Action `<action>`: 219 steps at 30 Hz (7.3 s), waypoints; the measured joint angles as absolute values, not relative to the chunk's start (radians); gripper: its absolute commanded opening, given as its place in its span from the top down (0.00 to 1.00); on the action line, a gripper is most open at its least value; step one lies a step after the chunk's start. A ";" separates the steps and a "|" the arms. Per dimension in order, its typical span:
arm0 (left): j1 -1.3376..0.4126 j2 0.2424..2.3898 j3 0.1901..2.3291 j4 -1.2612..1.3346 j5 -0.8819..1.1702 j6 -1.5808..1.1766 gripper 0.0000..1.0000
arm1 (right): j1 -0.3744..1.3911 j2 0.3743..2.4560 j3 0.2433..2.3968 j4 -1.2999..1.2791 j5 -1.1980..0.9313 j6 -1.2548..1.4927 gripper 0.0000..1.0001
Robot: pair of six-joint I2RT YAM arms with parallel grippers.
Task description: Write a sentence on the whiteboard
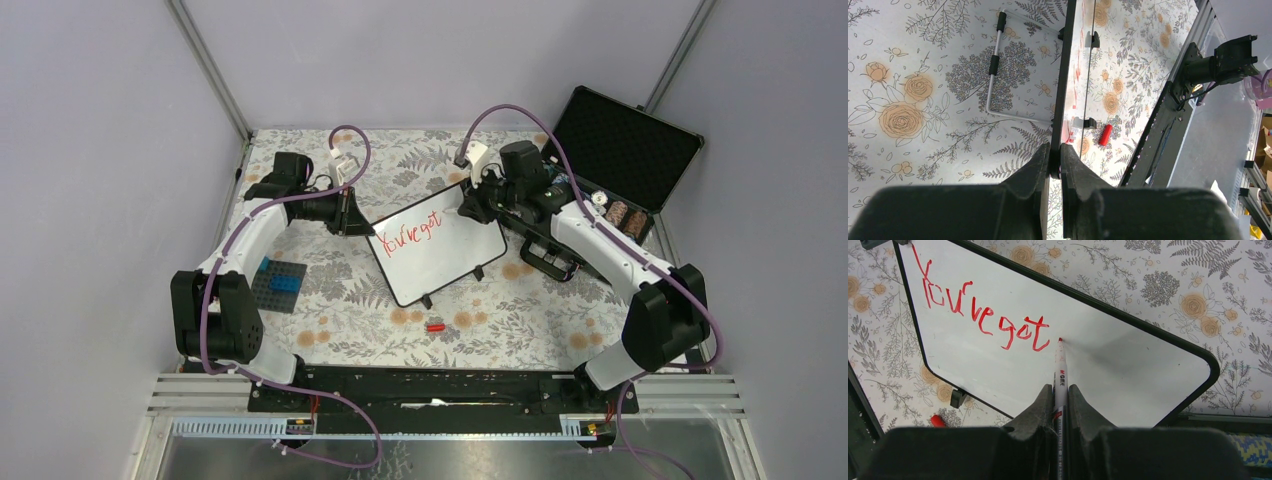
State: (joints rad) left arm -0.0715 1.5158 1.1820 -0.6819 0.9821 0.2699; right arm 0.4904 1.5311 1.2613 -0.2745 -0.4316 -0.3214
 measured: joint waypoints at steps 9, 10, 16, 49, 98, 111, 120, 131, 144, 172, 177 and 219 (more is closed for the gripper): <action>-0.072 1.516 1.182 -0.682 0.980 0.270 1.00 | 0.490 1.549 1.278 -0.276 -0.428 -0.321 1.00; -0.072 1.516 1.182 -0.682 0.980 0.270 1.00 | 0.490 1.549 1.278 -0.276 -0.427 -0.321 1.00; -0.072 1.516 1.182 -0.682 0.979 0.270 1.00 | 0.477 1.549 1.278 -0.278 -0.427 -0.326 1.00; -0.075 1.516 1.182 -0.683 0.979 0.270 1.00 | 0.444 1.541 1.310 -0.276 -0.473 -0.335 1.00; -0.076 1.516 1.182 -0.683 0.976 0.270 1.00 | 0.444 1.528 1.238 -0.306 -0.451 -0.363 1.00; -0.076 1.516 1.182 -0.683 0.976 0.270 1.00 | 0.444 1.531 1.321 -0.303 -0.433 -0.363 1.00; -0.076 1.516 1.182 -0.683 0.976 0.270 1.00 | 0.444 1.562 1.338 -0.303 -0.425 -0.363 1.00; -0.076 1.520 1.182 -0.682 0.976 0.270 1.00 | 0.444 1.570 1.335 -0.302 -0.420 -0.364 1.00; -0.076 1.520 1.182 -0.682 0.976 0.270 1.00 | 0.444 1.533 1.233 -0.303 -0.428 -0.370 1.00; -0.076 1.522 1.182 -0.683 0.979 0.270 1.00 | 0.444 1.560 1.301 -0.304 -0.423 -0.369 1.00; -0.076 1.522 1.182 -0.683 0.979 0.270 1.00 | 0.442 1.563 1.305 -0.305 -0.419 -0.369 1.00; -0.076 1.525 1.183 -0.683 0.984 0.269 1.00 | 0.408 1.496 1.254 -0.331 -0.447 -0.375 1.00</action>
